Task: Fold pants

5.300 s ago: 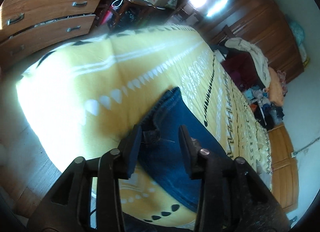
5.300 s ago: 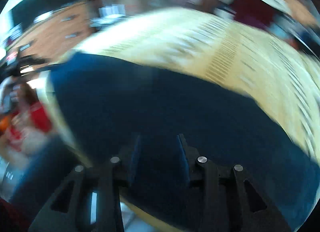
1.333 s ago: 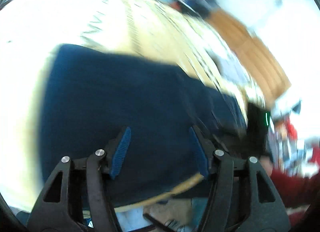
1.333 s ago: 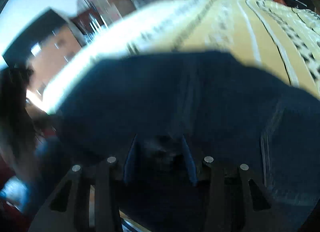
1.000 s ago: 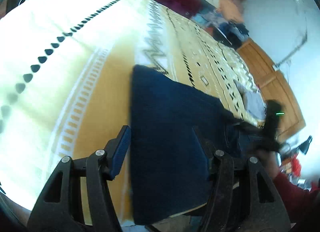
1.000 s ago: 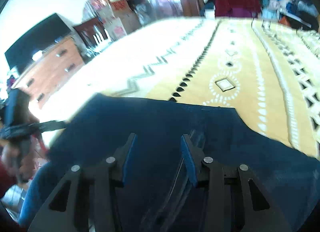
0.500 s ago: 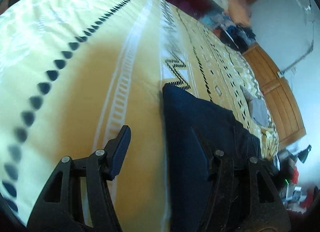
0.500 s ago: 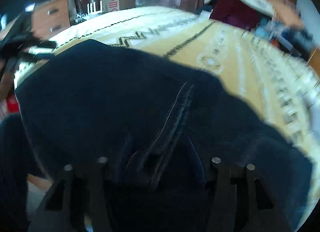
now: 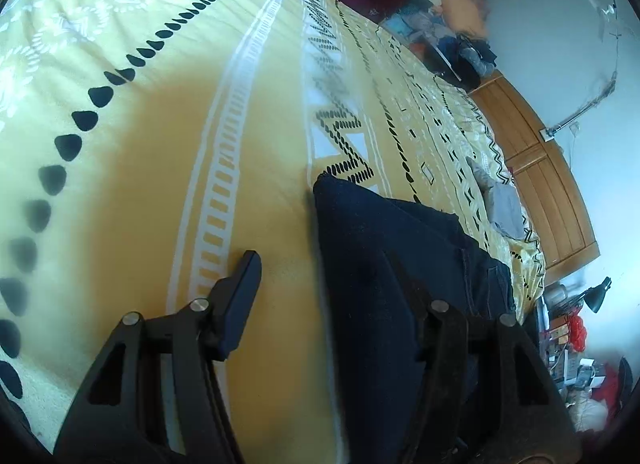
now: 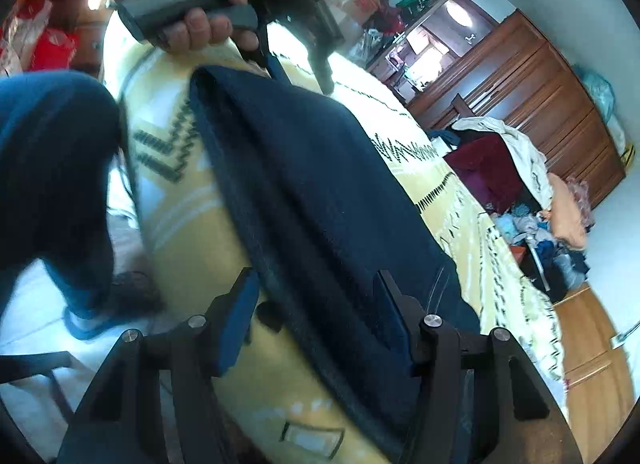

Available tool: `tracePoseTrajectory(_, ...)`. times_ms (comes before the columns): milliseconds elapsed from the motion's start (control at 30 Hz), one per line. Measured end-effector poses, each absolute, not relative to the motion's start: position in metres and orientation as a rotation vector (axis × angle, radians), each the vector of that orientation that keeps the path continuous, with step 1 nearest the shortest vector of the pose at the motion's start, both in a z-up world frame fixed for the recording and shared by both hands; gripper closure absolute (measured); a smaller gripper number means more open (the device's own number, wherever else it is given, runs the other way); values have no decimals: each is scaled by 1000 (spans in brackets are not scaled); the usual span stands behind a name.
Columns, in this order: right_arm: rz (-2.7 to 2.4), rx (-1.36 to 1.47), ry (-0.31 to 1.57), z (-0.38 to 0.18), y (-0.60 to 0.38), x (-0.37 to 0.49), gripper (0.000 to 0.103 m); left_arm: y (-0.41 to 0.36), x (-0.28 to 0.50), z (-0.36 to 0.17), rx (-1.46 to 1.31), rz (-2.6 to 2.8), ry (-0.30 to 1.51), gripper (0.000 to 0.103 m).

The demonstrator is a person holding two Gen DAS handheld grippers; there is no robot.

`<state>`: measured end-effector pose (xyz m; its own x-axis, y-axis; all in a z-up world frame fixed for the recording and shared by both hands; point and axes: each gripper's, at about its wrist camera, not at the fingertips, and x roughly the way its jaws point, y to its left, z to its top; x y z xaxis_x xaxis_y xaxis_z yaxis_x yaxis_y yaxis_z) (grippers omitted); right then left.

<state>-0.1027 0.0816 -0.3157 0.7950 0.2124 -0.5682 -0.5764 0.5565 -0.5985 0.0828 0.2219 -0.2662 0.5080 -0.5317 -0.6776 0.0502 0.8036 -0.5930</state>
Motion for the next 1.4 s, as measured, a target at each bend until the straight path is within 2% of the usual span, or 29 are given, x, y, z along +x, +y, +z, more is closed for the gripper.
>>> tracePoseTrajectory(333,447,-924,382,-324,103,-87,43,213,96,-266,-504,-424,1016,41)
tracePoseTrajectory(533,474,-888,393,-317,143,-65,59,202,123,-274,-479,-470,1061,41)
tracePoseTrajectory(700,482,-905,390,-321,171,-58,61,197,135,-278,-455,-497,1091,43)
tracePoseTrajectory(767,477,-915,384,-322,180,-54,61,197,135,-278,-440,-487,1094,46)
tracePoseTrajectory(800,477,-919,381,-322,183,-53,61,196,134,-278,-430,-476,1098,56)
tracePoseTrajectory(833,478,-926,381,-323,186,-52,62,197,134,-278,-422,-460,1103,69)
tracePoseTrajectory(900,485,-924,387,-323,190,-53,66,201,134,-278,-435,-429,1118,82)
tracePoseTrajectory(933,509,-897,414,-320,189,-50,73,202,133,-274,-441,-424,1119,85)
tracePoseTrajectory(1033,562,-783,463,-302,173,-42,86,196,129,-248,-421,-421,1072,88)
tracePoseTrajectory(1200,559,-448,438,-229,99,-31,89,148,125,-160,-405,-514,906,88)
tracePoseTrajectory(1267,534,-278,432,-202,50,-24,89,105,126,-126,-377,-586,847,88)
tracePoseTrajectory(1400,474,54,465,-179,-51,-13,89,8,136,-94,-298,-727,800,88)
